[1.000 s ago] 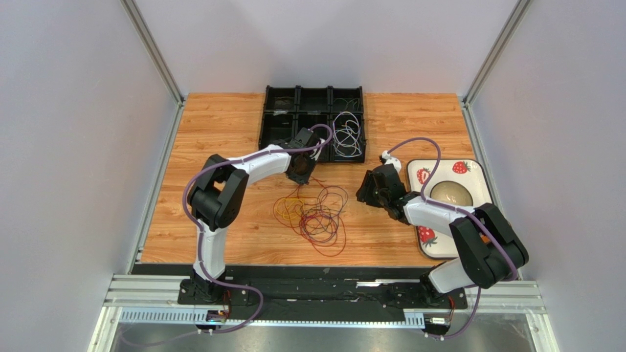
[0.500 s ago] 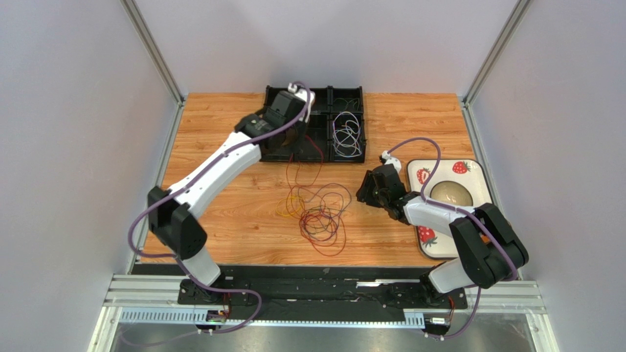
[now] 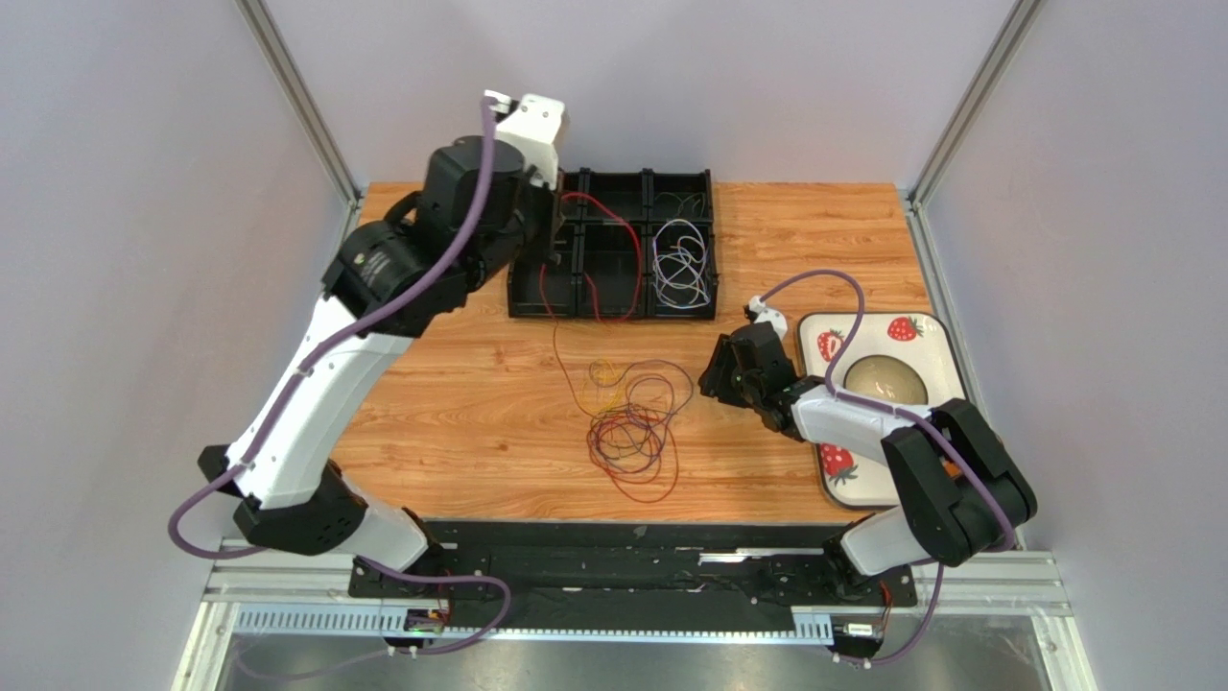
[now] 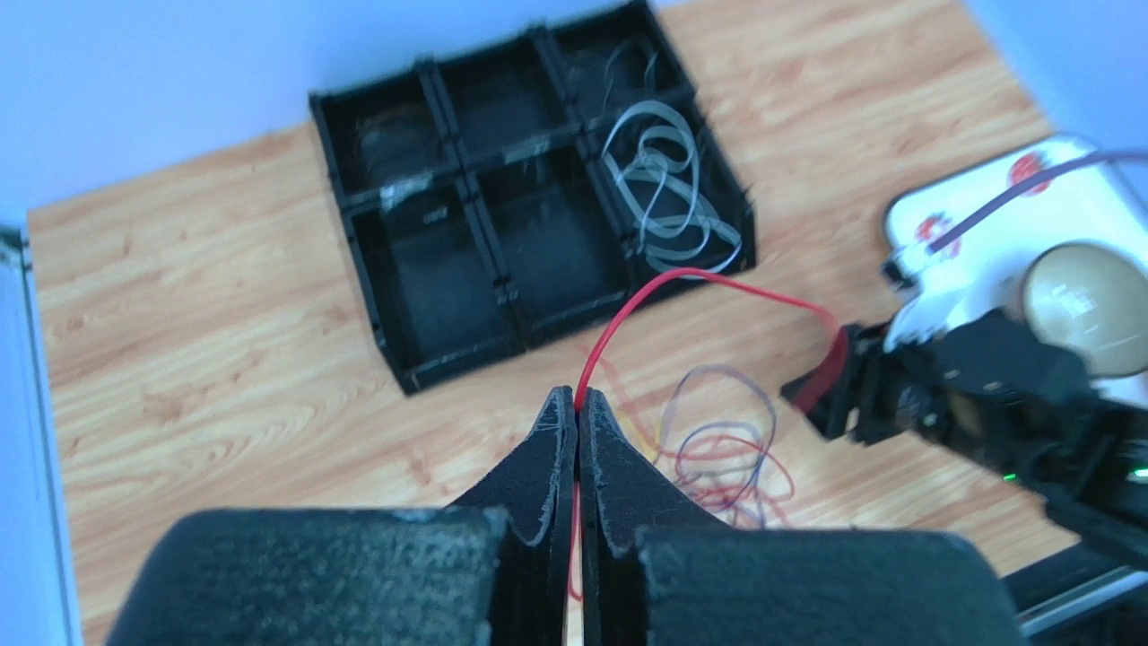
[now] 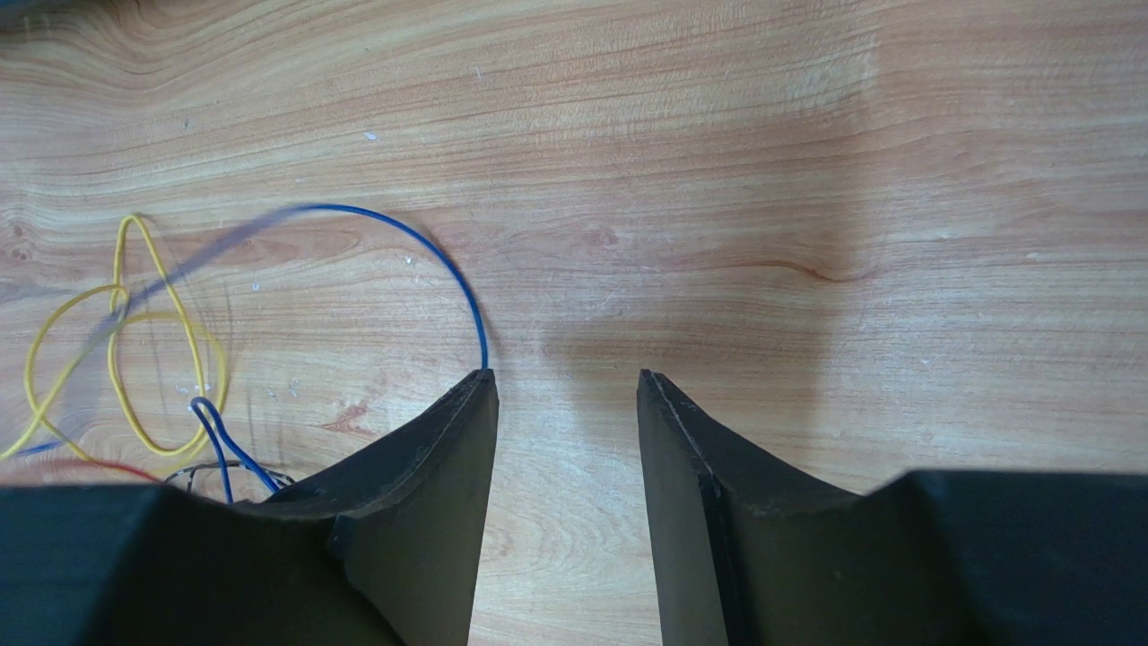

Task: Untangle the cables

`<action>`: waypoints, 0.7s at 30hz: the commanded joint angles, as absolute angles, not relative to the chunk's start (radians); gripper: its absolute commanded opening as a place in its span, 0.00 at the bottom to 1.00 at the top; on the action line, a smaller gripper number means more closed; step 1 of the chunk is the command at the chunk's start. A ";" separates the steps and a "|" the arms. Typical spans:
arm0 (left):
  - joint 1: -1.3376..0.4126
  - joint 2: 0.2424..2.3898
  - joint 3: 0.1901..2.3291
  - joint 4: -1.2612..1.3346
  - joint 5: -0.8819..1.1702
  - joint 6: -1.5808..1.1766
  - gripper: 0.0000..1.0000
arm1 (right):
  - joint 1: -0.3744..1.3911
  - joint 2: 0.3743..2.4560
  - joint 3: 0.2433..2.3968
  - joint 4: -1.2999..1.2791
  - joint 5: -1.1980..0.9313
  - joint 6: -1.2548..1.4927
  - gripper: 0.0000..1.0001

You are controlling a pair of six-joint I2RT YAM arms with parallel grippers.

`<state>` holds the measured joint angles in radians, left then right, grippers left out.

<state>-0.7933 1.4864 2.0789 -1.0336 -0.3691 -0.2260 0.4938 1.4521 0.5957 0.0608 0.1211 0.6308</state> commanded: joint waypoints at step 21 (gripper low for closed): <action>-0.813 1.307 2.158 -0.157 -0.306 0.132 0.00 | 0.489 1.454 0.626 0.081 0.121 0.623 0.46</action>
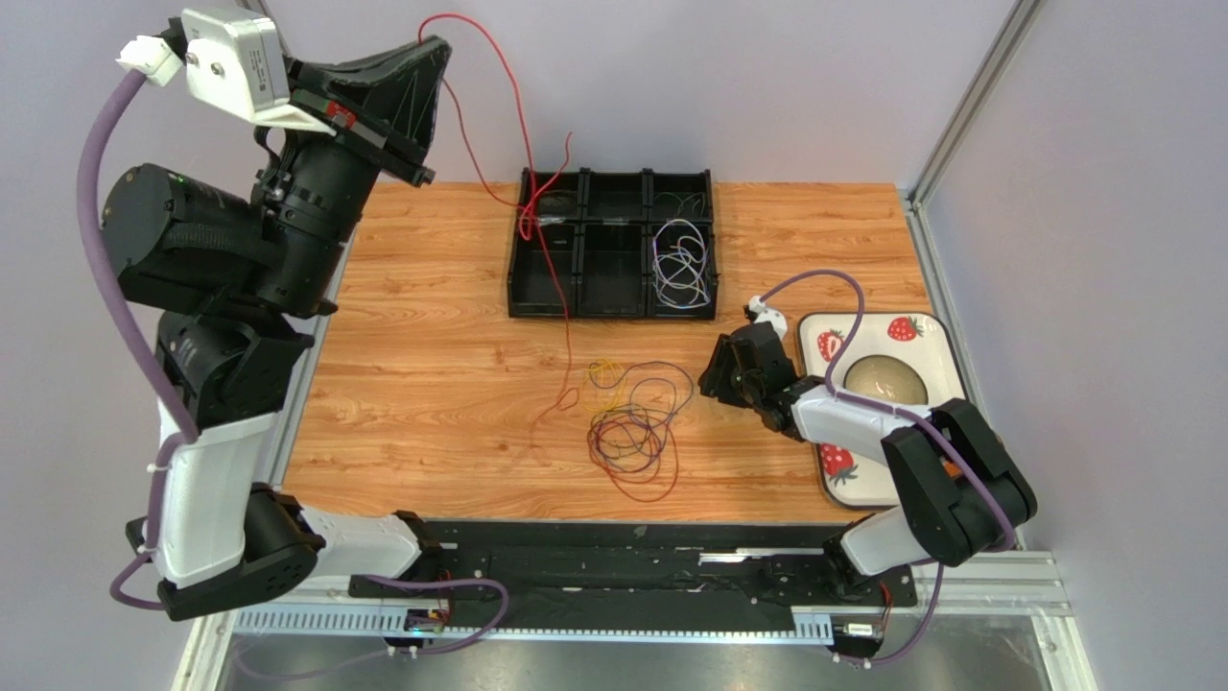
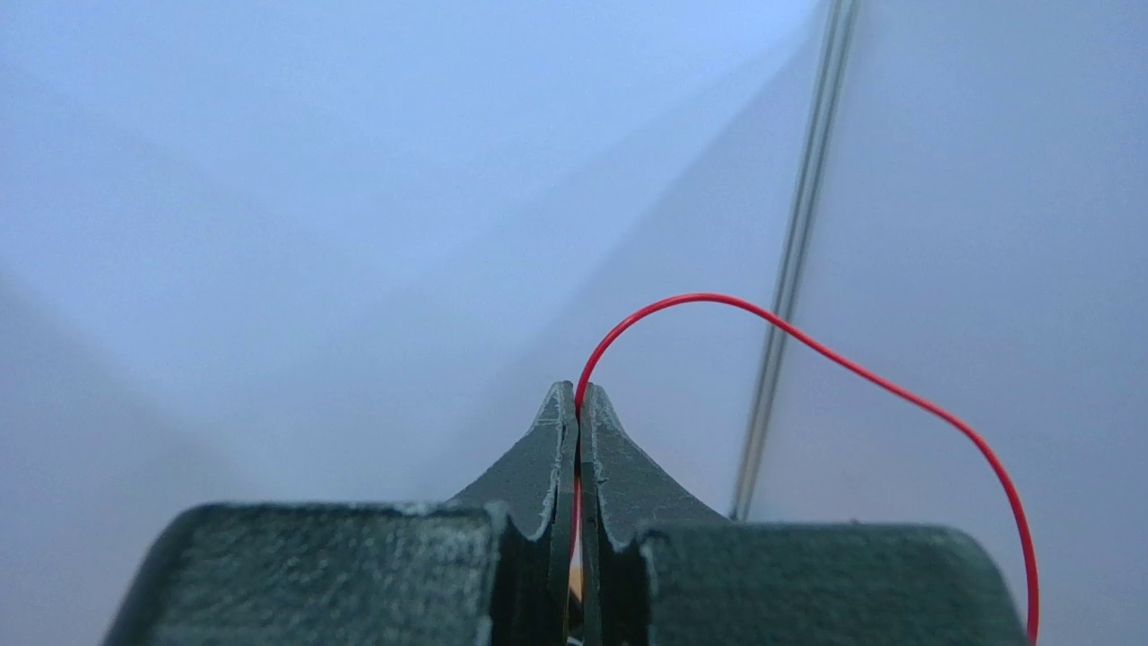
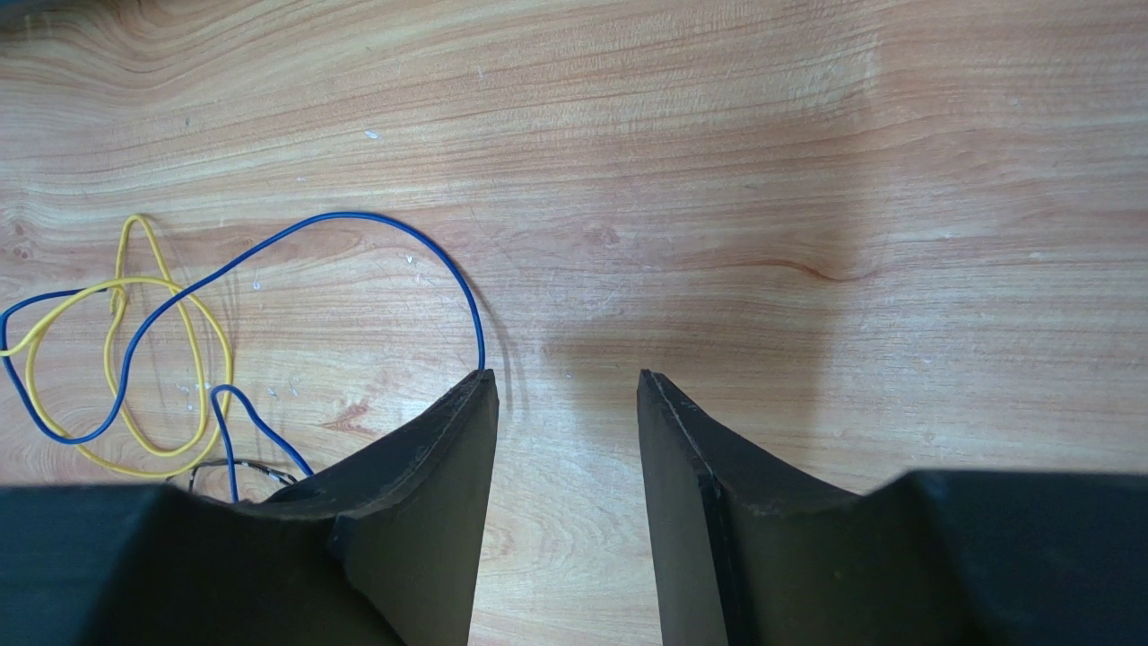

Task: Untangle the cables

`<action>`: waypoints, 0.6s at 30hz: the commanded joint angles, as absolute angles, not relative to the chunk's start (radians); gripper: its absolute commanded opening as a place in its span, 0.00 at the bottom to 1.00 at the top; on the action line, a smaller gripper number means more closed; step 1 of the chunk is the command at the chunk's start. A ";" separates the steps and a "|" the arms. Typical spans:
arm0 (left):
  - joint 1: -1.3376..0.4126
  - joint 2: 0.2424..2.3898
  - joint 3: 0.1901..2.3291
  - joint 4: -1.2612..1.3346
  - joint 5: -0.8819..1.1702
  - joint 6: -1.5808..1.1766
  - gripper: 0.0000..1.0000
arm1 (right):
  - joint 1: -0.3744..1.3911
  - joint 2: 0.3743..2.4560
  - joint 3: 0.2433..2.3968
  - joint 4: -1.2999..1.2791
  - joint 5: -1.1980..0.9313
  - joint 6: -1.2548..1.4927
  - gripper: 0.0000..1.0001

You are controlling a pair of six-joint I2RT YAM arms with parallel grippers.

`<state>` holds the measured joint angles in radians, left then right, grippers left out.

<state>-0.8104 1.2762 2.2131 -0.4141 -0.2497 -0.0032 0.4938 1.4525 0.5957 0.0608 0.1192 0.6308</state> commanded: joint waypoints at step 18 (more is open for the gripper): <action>-0.709 1.704 2.522 0.144 -0.436 0.367 0.00 | 0.489 1.459 0.627 0.084 0.120 0.623 0.46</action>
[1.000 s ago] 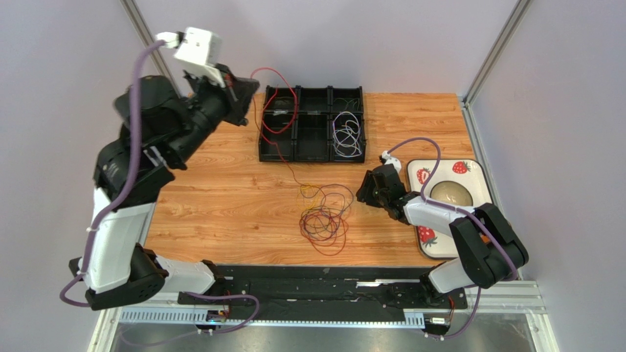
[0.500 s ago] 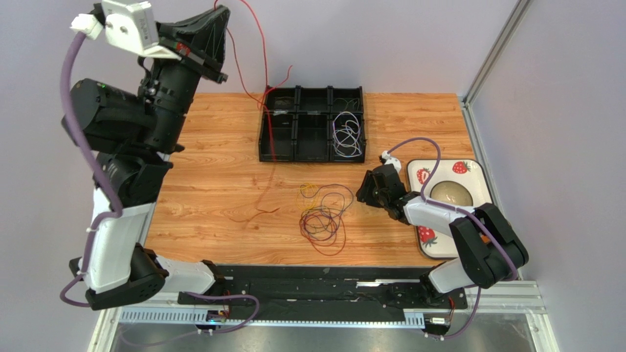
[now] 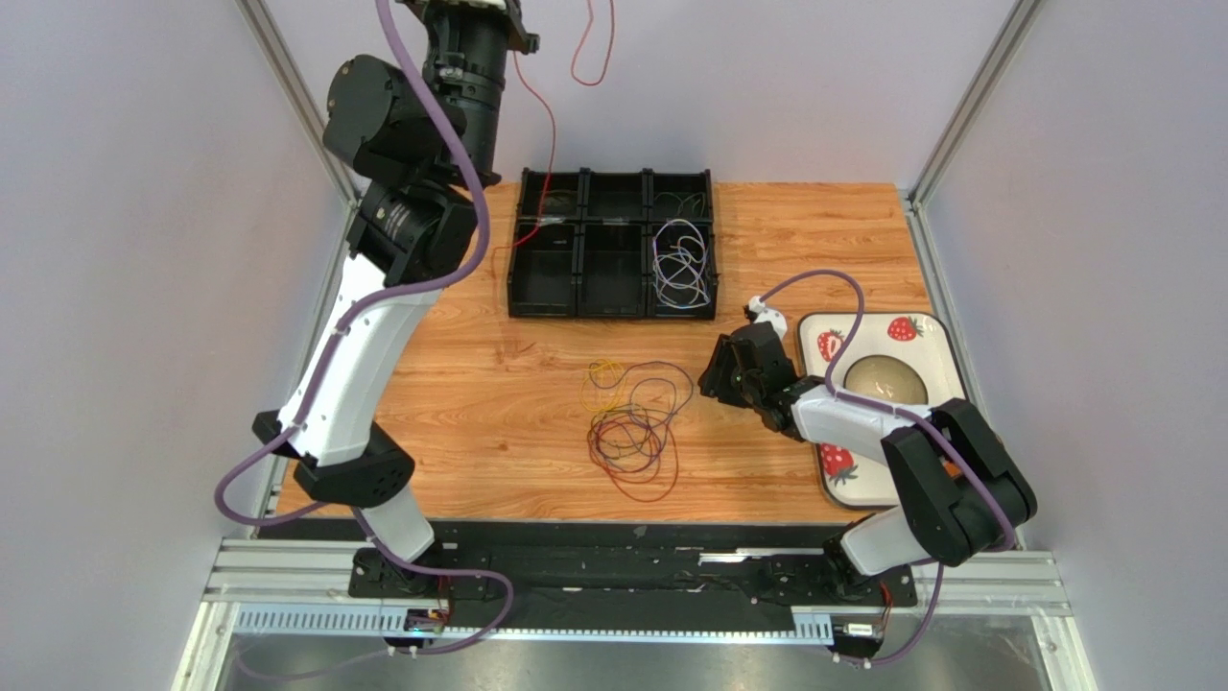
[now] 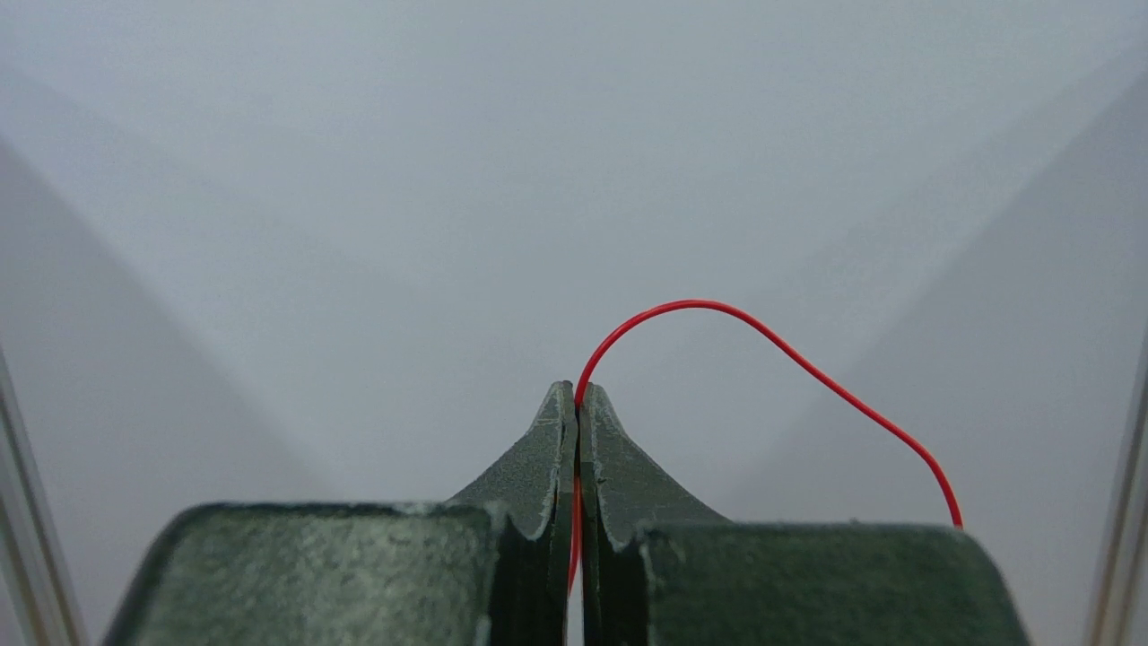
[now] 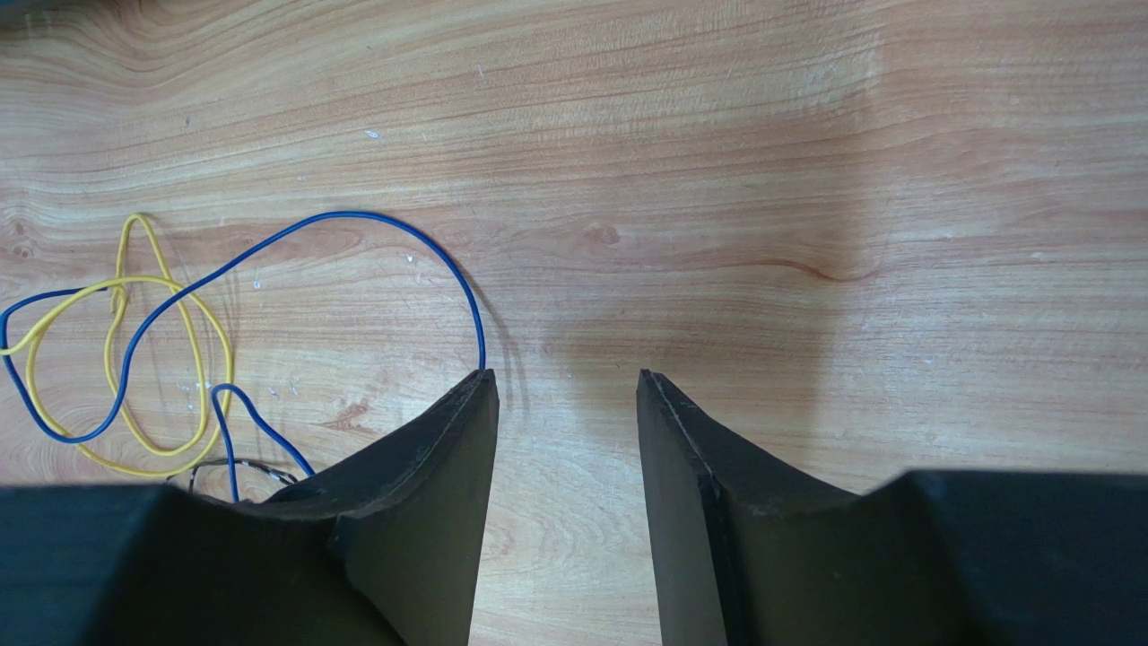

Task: Untangle the cables

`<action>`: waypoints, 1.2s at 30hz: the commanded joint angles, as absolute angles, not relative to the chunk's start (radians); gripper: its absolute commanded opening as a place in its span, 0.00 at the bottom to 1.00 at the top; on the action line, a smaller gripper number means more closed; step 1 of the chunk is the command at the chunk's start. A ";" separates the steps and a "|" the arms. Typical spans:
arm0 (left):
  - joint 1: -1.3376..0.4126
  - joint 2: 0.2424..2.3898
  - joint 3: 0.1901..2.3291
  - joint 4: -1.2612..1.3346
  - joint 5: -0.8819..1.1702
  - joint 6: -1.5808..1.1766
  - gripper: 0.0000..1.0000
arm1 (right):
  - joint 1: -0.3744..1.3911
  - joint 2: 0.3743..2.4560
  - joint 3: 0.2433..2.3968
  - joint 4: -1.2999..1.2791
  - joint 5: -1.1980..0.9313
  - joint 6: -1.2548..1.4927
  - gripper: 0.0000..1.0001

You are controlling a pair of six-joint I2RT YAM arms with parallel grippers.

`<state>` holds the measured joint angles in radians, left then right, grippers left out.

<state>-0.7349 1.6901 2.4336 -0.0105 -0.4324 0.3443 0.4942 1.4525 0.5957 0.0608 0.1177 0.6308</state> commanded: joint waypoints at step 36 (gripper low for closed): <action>-0.537 1.971 2.632 0.540 -0.198 0.045 0.00 | 0.492 1.477 0.635 0.094 0.117 0.620 0.45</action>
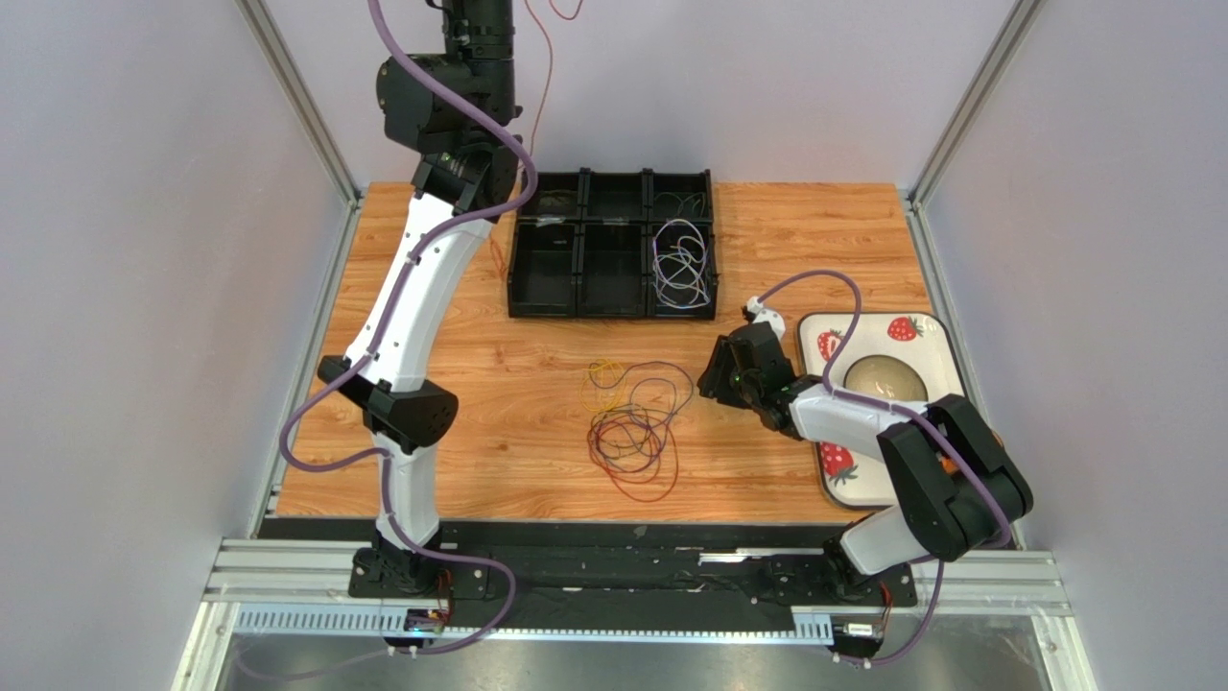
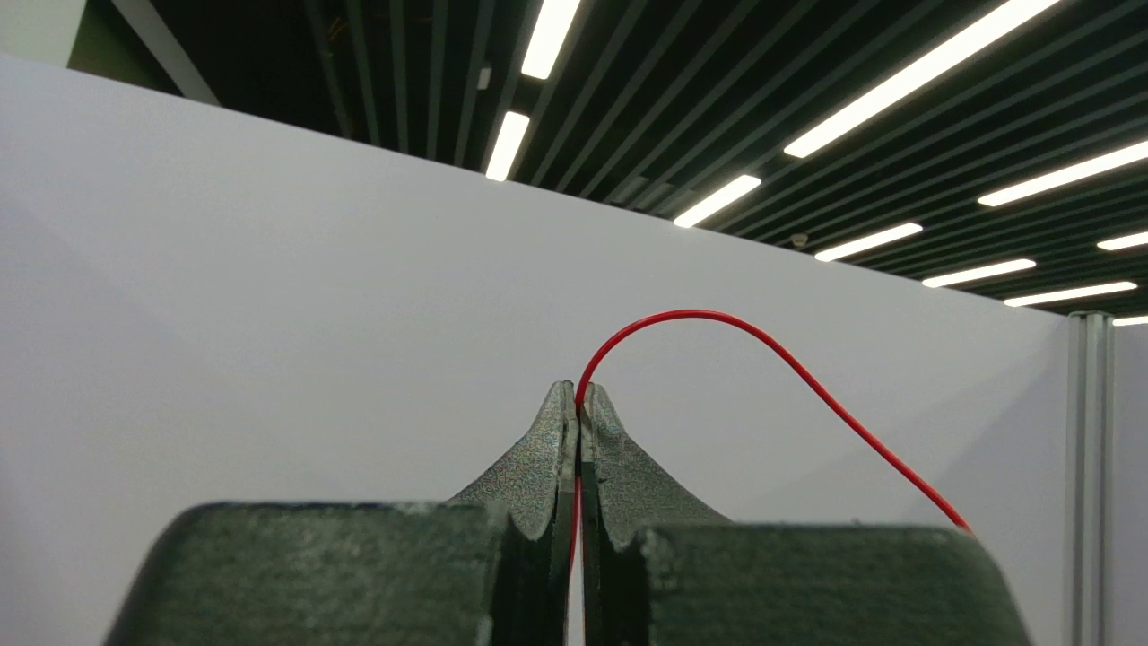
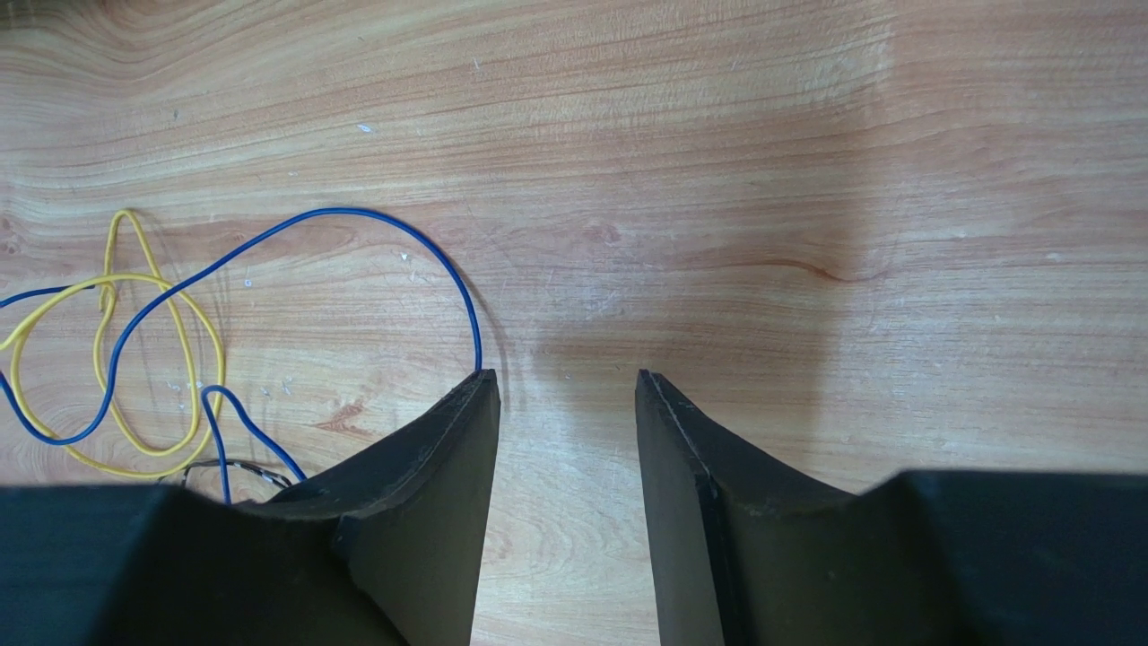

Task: Untangle the cables

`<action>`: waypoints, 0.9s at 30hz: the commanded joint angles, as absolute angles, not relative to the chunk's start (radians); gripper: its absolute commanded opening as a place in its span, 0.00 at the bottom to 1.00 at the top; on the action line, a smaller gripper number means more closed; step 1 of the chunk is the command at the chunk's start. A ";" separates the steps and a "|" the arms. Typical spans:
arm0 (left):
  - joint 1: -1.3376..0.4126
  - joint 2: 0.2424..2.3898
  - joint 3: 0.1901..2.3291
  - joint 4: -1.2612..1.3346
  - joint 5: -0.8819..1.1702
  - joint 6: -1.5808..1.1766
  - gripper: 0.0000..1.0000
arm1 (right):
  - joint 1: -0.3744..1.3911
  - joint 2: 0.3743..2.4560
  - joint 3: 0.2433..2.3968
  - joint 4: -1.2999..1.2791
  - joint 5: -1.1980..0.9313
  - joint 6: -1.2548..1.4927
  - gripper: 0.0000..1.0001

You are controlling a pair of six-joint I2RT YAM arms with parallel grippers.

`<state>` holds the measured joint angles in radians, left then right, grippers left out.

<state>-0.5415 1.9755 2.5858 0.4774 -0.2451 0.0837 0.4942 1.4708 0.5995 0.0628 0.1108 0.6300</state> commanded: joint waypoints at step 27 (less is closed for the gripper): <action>-0.445 2.040 2.563 0.606 -0.215 0.037 0.00 | 0.495 1.486 0.640 0.094 0.115 0.621 0.45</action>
